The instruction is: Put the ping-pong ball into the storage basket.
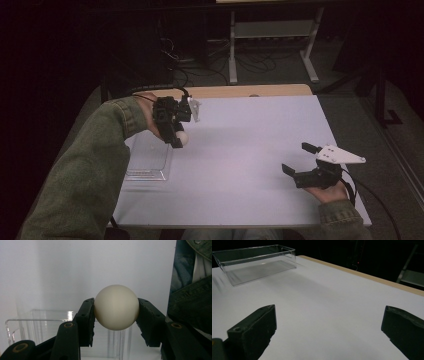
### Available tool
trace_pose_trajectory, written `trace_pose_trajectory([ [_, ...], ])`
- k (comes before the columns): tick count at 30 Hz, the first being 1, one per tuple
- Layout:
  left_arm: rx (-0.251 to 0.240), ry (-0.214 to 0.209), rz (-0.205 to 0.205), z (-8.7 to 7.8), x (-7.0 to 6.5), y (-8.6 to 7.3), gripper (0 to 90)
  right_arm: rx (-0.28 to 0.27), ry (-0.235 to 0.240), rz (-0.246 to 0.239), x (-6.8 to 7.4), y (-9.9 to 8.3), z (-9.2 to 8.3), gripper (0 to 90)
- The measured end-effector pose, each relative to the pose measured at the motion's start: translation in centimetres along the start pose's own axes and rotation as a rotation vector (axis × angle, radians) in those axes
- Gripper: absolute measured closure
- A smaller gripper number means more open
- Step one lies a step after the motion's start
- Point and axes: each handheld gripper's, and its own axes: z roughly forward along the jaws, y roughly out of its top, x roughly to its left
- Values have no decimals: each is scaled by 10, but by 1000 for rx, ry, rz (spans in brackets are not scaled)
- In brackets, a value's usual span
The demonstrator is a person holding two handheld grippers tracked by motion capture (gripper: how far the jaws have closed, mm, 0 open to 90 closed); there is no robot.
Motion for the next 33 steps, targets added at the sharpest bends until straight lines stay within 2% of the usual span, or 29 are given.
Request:
trace_pose_trajectory([
  [10, 4, 19, -20, -5, 0, -17, 507, 5, 1, -1, 1, 0, 1, 0],
  [24, 13, 25, -67, -3, -2, -46, 507, 7, -2, -1, 1, 0, 1, 0],
  [27, 8, 25, -93, -2, -1, -53, 507, 9, -1, -1, 1, 0, 1, 0],
  [29, 12, 30, -87, -2, 0, -56, 507, 10, -1, -2, 1, 0, 1, 0],
  [30, 11, 30, -99, -1, 0, -57, 507, 9, -1, -1, 1, 0, 1, 0],
  [33, 5, 31, -102, 0, 1, -61, 507, 10, -1, -2, 1, 0, 1, 0],
])
